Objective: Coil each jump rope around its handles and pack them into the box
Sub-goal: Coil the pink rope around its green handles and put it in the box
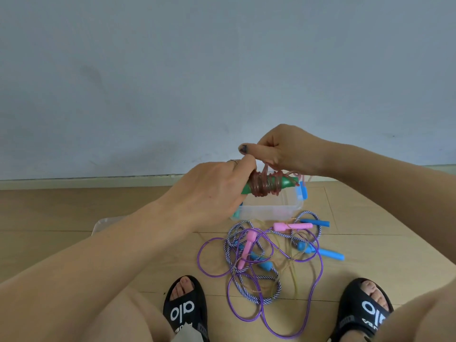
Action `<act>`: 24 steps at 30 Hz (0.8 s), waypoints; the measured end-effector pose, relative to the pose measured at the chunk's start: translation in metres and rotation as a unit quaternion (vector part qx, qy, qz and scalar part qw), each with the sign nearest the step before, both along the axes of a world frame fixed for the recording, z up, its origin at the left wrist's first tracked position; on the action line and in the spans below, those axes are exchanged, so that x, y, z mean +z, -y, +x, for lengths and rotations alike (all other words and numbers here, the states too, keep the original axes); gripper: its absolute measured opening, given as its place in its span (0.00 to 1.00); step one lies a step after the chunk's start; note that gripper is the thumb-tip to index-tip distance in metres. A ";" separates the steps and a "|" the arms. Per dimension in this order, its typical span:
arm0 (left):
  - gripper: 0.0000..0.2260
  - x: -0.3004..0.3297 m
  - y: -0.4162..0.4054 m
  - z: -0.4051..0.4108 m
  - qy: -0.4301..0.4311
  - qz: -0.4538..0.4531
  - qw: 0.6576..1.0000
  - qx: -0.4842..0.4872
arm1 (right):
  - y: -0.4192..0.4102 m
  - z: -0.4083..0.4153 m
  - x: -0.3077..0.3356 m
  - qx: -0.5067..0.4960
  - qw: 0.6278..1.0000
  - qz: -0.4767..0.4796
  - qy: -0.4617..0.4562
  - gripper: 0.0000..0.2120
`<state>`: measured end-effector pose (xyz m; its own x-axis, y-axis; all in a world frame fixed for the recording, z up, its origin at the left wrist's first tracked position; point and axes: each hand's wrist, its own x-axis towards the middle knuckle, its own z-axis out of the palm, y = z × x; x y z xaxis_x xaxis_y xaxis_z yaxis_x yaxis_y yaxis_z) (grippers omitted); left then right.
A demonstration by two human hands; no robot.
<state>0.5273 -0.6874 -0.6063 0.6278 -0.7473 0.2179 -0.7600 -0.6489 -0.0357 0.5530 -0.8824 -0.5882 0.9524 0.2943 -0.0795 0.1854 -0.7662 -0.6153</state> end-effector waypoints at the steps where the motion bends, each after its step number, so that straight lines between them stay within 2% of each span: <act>1: 0.13 0.001 -0.001 -0.001 -0.001 0.008 1.000 -0.016 | 0.001 0.000 -0.003 0.005 1.000 0.011 -0.023 0.29; 5: 0.12 0.000 0.003 -0.001 0.004 0.056 0.997 -0.062 | -0.006 0.000 -0.007 0.013 1.000 0.004 0.015 0.29; 8: 0.09 -0.007 0.008 -0.004 -0.037 0.147 0.988 -0.024 | -0.010 0.001 -0.005 0.008 0.998 -0.012 0.055 0.29; 11: 0.11 -0.012 0.006 -0.003 -0.083 0.173 0.981 0.001 | -0.011 -0.003 0.003 0.011 0.996 -0.006 0.093 0.29; 16: 0.14 -0.007 0.006 -0.002 -0.118 0.177 0.977 0.005 | -0.021 -0.008 0.014 0.018 0.991 0.040 0.123 0.29; 21: 0.11 0.001 0.008 -0.013 -0.132 0.123 0.984 -0.001 | -0.020 -0.001 -0.006 -0.006 0.998 -0.022 0.056 0.29; 24: 0.09 0.001 0.001 -0.010 -0.131 0.079 0.988 0.008 | -0.017 0.003 -0.023 -0.033 0.999 -0.005 -0.003 0.28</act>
<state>0.5174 -0.6884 -0.6053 0.6586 -0.7491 -0.0714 -0.7469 -0.6623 0.0592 0.5558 -0.8653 -0.6111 0.9692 0.2300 -0.0876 0.1310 -0.7833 -0.6077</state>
